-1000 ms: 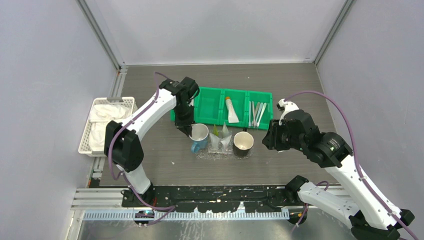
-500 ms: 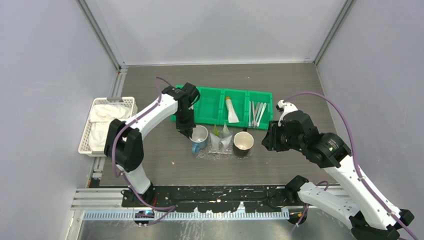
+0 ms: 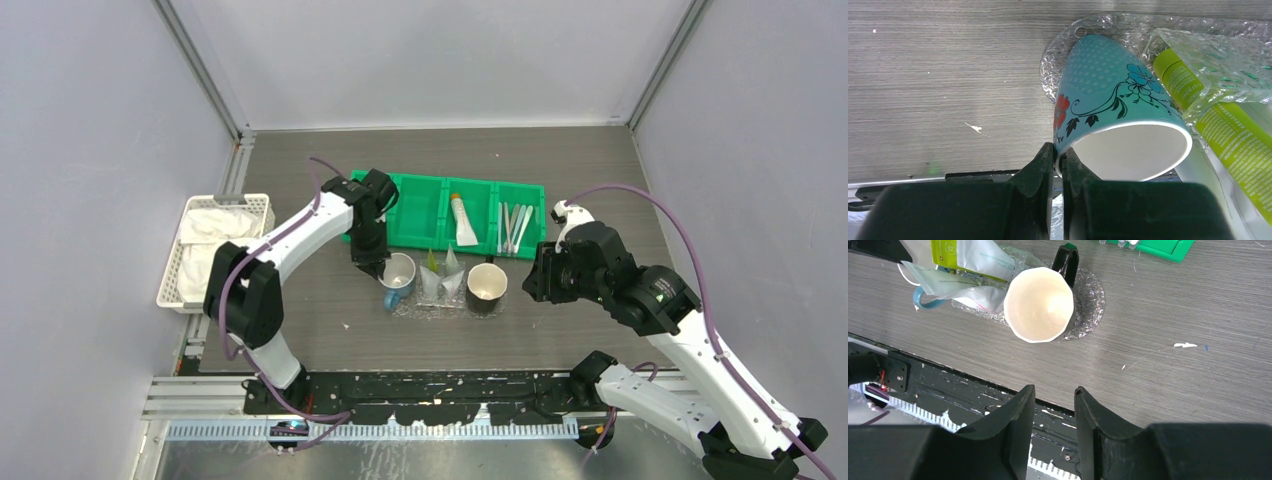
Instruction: Prepare toiletry sets of a toothbrush and toothpaste on the tray
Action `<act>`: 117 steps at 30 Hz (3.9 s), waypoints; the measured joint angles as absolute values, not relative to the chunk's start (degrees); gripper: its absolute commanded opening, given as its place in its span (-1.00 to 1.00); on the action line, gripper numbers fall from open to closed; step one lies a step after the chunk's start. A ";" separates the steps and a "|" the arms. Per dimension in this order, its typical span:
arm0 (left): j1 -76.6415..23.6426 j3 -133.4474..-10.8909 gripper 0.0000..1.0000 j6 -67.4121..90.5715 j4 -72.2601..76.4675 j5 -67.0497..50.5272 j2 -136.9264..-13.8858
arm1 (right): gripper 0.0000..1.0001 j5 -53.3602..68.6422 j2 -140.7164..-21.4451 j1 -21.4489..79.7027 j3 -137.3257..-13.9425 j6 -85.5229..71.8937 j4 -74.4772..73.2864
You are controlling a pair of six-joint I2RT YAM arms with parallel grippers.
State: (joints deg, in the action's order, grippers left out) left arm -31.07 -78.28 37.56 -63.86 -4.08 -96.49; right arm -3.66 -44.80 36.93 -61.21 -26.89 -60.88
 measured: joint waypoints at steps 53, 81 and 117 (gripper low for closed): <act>-32.62 -77.45 0.83 38.72 -64.45 -7.27 -95.07 | -0.18 -3.09 -45.15 36.93 -60.66 -26.89 -60.45; -32.08 -66.35 0.95 36.99 -56.69 0.84 -58.50 | -0.44 -6.46 -105.01 16.40 -82.65 -29.45 -44.14; -32.08 -67.20 0.87 35.99 -54.06 -1.34 -61.58 | -0.63 -3.49 -113.03 16.16 -82.54 -27.55 -39.11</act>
State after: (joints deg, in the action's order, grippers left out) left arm -32.08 -67.20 35.99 -54.06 -1.34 -61.58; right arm -3.49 -113.03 16.16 -82.54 -27.55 -39.11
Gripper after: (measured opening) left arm 0.939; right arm 0.206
